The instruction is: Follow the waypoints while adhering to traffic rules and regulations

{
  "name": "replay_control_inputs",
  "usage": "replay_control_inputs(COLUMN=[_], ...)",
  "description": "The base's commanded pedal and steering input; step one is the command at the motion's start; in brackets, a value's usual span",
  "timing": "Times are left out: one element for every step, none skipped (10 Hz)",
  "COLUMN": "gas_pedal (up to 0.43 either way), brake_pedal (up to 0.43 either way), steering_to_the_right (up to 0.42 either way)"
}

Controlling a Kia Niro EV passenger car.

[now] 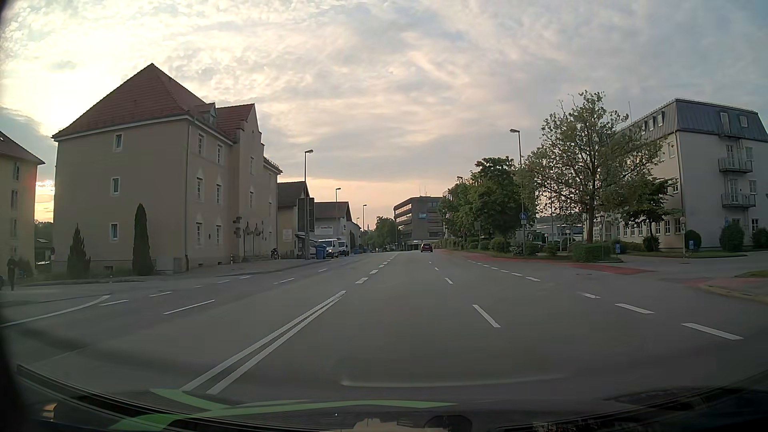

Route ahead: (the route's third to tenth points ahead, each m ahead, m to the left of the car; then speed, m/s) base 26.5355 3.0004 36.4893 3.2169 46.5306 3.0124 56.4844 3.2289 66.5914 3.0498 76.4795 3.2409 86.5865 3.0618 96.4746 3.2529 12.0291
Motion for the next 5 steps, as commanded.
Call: replay_control_inputs(gas_pedal=[0.067, 0.067, 0.067, 0.067, 0.067], brake_pedal=[0.000, 0.000, 0.000, 0.000, 0.000], steering_to_the_right=[-0.006, -0.006, -0.005, -0.005, -0.005])
